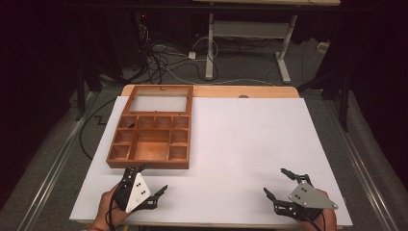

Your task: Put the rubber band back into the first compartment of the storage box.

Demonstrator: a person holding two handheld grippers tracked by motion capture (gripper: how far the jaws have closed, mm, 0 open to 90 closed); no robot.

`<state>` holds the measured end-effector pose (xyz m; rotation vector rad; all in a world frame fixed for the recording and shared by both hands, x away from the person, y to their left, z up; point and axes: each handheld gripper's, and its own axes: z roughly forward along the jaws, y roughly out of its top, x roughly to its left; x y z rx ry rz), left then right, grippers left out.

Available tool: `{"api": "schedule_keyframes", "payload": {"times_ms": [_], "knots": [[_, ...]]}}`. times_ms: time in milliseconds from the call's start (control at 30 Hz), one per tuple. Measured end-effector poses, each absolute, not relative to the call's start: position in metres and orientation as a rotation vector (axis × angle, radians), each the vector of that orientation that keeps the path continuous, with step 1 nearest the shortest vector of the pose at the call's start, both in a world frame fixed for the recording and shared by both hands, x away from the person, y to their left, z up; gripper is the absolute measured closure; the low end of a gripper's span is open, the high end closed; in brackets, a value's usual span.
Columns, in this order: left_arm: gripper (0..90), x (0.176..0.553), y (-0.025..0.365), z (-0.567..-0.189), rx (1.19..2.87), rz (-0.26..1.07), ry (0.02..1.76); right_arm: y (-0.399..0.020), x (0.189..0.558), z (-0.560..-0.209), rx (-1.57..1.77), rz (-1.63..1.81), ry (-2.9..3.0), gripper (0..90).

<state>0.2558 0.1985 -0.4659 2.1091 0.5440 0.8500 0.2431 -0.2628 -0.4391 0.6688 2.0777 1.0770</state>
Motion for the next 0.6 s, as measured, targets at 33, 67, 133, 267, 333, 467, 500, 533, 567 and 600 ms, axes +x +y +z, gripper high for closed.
{"api": "schedule_keyframes", "payload": {"times_ms": [33, 67, 133, 267, 333, 467, 500, 533, 567, 600], "knots": [[16.5, 0.256, 0.2, -0.468, 2.109, 0.829, 0.562, -0.263, 0.243, -0.439, 0.669, 1.077, 2.077, 22.9], [16.4, 0.256, 0.201, -0.47, 2.118, 0.819, 0.568, -0.263, 0.243, -0.439, 0.667, 1.079, 2.075, 22.8], [16.4, 0.254, 0.203, -0.474, 2.124, 0.812, 0.583, -0.265, 0.243, -0.439, 0.674, 1.08, 2.074, 22.2], [16.5, 0.251, 0.208, -0.479, 2.13, 0.775, 0.63, -0.268, 0.243, -0.441, 0.683, 1.084, 2.071, 19.6], [16.4, 0.249, 0.209, -0.479, 2.14, 0.774, 0.629, -0.27, 0.243, -0.442, 0.693, 1.075, 2.065, 18.4], [16.4, 0.249, 0.207, -0.479, 2.139, 0.778, 0.63, -0.272, 0.241, -0.44, 0.703, 1.091, 2.052, 17.5], [16.5, 0.249, 0.206, -0.48, 2.15, 0.775, 0.619, -0.272, 0.24, -0.44, 0.7, 1.091, 2.051, 17.6], [16.4, 0.249, 0.205, -0.481, 2.149, 0.774, 0.617, -0.271, 0.24, -0.44, 0.694, 1.088, 2.053, 17.5], [16.5, 0.249, 0.204, -0.481, 2.148, 0.77, 0.614, -0.271, 0.239, -0.44, 0.691, 1.081, 2.053, 17.5], [16.5, 0.25, 0.204, -0.48, 2.146, 0.766, 0.612, -0.271, 0.238, -0.44, 0.687, 1.073, 2.052, 17.5]]}}
